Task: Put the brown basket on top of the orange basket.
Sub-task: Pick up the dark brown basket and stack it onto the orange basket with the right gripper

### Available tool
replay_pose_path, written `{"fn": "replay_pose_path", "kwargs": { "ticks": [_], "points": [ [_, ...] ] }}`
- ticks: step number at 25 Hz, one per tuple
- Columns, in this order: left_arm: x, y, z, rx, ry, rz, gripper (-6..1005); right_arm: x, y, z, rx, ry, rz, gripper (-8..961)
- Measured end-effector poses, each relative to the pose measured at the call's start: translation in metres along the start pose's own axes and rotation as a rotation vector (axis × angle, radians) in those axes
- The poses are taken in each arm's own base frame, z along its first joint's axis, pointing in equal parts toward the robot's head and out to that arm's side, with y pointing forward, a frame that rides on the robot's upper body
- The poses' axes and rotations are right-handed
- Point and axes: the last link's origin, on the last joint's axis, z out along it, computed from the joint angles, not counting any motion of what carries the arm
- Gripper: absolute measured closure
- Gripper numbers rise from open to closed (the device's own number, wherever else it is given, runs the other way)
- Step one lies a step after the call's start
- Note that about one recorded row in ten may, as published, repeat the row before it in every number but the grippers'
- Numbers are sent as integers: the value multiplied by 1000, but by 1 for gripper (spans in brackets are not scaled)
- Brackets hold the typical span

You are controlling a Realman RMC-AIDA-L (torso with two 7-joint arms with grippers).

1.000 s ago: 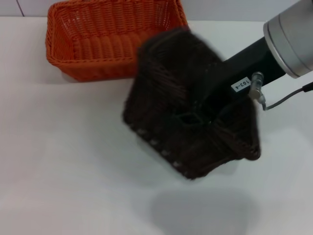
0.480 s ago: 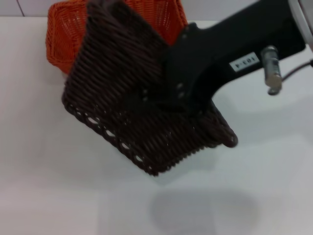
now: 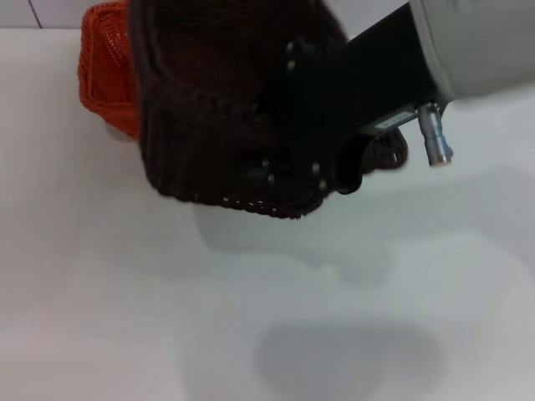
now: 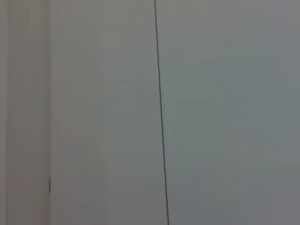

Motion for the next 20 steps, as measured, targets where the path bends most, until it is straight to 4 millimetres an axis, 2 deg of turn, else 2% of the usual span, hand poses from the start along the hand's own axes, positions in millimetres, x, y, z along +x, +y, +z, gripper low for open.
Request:
{"fn": "replay_pose_path", "kwargs": {
  "ticks": [2,3,5,6,7,9,12,13,16,17,20],
  "points": [
    [-1,0,-1,1,-3,-1,258,-2,4,3,9,13,-163,824],
    [-1,-1,-2,2,-6,0,258,-2,4,3,9,13,-163,823],
    [-2,-1,-3,2,-11,0,258,-4,10,7,5,37,-323,823],
    [-2,-1,-3,2,-11,0,258,-4,10,7,5,37,-323,823],
    [-3,0,-3,2,-16,-1,258,-1,14,12,9,71,-433,823],
    [-4,0,-3,2,-22,-1,258,0,13,14,24,89,-477,823],
    [-9,1,-3,0,-58,-3,258,13,10,29,131,190,-637,823],
    [-9,1,-3,0,-58,-3,258,13,10,29,131,190,-637,823],
    [-13,2,-4,-1,-80,-4,258,27,6,41,206,289,-757,823],
    [-15,2,-5,-2,-94,-4,258,37,2,48,247,340,-831,823],
    [-17,4,-5,-6,-113,-5,259,48,-3,55,280,394,-905,823]
  ]
}}
